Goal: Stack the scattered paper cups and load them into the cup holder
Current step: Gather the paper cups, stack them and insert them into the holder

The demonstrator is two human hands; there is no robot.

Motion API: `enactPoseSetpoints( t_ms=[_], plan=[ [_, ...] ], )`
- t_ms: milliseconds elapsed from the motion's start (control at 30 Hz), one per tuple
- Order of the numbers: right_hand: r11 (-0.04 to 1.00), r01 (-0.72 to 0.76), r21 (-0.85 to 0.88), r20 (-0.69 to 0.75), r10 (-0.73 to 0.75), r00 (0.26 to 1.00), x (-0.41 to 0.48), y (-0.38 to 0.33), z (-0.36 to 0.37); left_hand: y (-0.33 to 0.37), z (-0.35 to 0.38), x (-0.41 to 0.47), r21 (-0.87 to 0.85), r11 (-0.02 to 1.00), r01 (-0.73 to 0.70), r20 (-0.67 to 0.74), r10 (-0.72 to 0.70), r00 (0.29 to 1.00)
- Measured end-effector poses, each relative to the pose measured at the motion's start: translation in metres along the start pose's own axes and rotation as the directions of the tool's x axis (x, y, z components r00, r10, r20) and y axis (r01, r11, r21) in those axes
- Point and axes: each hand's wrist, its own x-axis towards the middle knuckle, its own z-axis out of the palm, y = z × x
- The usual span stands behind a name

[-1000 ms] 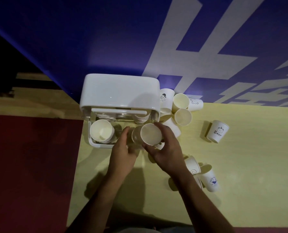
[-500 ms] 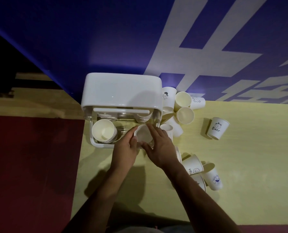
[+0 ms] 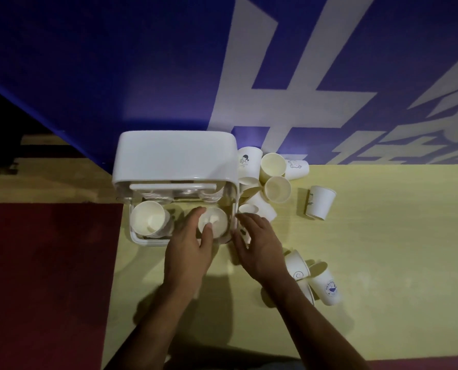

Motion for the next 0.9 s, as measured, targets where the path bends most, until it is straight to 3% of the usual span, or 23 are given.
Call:
enactPoseSetpoints(
  t_ms=[100, 200, 333, 467, 633, 767, 900],
  plan=[
    [0.993, -0.109, 0.053, -0.106, 0.114, 0.988, -0.022, 0.027, -0.025, 0.031, 0.020, -0.012, -0.003, 0.987, -0.158, 0.018, 0.158, 0.987],
    [0.978, -0.197, 0.073, -0.148, 0.206, 0.967, -0.041, 0.058, -0.050, 0.063, 0.057, -0.007, -0.004, 0.979, -0.205, 0.107, 0.204, 0.973],
    [0.963, -0.261, 0.066, -0.154, 0.268, 0.951, -0.063, 0.094, -0.088, 0.098, 0.116, 0.017, 0.175, 0.933, -0.316, 0.193, 0.282, 0.940],
    [0.959, -0.270, 0.086, -0.156, 0.281, 0.947, -0.080, 0.132, -0.120, 0.118, 0.165, 0.047, 0.399, 0.875, -0.275, 0.212, 0.204, 0.956],
    [0.943, -0.309, 0.123, -0.114, 0.322, 0.940, -0.087, 0.174, -0.152, 0.115, 0.197, 0.062, 0.545, 0.813, -0.203, 0.129, 0.157, 0.979],
    [0.939, -0.318, 0.133, -0.070, 0.329, 0.942, -0.083, 0.205, -0.165, 0.112, 0.204, 0.064, 0.573, 0.809, -0.126, 0.051, 0.119, 0.992],
    [0.944, -0.308, 0.118, -0.013, 0.311, 0.950, -0.070, 0.227, -0.172, 0.120, 0.202, 0.062, 0.491, 0.865, -0.101, 0.055, 0.085, 0.995]
  ],
)
